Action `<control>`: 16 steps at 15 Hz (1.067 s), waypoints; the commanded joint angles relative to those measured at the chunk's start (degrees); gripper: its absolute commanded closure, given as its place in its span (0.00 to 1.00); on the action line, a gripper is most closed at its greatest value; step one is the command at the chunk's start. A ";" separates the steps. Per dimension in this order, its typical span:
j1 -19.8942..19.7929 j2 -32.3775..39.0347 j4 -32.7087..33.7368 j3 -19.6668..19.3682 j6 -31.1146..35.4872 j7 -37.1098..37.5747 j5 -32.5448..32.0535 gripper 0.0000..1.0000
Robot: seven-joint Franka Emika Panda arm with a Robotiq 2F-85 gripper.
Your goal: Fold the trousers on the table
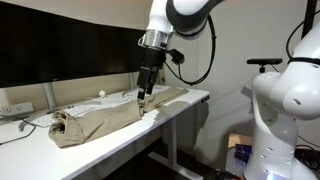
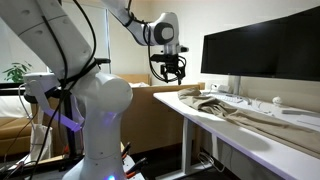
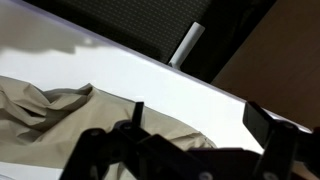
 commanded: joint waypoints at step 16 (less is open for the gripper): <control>-9.06 5.58 8.01 11.98 -1.11 13.00 -22.87 0.00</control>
